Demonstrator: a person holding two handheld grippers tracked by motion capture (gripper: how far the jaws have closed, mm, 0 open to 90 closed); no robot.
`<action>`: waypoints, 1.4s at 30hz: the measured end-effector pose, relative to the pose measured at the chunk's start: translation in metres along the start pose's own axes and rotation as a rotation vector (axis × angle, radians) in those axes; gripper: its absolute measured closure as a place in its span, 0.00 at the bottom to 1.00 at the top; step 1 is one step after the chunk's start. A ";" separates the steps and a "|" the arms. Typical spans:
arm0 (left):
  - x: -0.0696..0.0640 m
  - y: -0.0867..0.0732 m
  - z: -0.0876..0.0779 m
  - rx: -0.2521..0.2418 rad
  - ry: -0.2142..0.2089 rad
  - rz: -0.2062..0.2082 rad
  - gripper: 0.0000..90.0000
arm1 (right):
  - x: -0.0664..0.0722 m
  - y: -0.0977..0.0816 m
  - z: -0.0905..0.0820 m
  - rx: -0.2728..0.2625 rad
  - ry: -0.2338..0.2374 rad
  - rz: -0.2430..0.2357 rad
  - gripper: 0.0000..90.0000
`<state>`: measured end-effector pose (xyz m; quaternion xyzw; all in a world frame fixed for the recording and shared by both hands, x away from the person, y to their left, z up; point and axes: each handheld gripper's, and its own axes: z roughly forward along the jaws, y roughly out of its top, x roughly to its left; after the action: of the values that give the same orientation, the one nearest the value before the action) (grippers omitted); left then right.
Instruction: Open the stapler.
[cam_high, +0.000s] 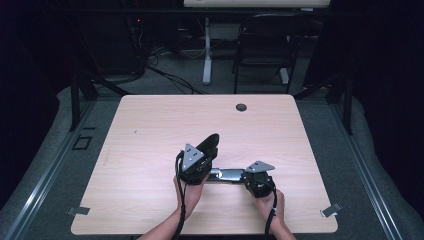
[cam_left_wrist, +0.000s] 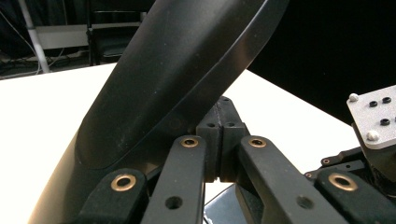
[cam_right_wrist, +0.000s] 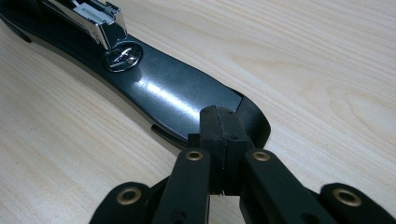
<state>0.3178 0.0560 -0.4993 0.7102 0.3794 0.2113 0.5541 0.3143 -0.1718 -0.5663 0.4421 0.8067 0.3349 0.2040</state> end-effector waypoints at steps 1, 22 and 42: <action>0.000 0.000 -0.001 0.001 0.000 -0.002 1.00 | 0.000 0.000 0.000 -0.001 0.000 -0.001 1.00; 0.014 0.006 -0.016 -0.021 0.014 -0.021 1.00 | 0.000 0.000 0.000 0.002 -0.001 0.000 1.00; 0.023 0.005 -0.027 -0.046 0.042 -0.022 1.00 | 0.000 0.000 0.000 -0.001 -0.001 -0.001 1.00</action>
<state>0.3148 0.0903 -0.4891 0.6885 0.3936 0.2289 0.5645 0.3145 -0.1719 -0.5664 0.4416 0.8067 0.3351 0.2047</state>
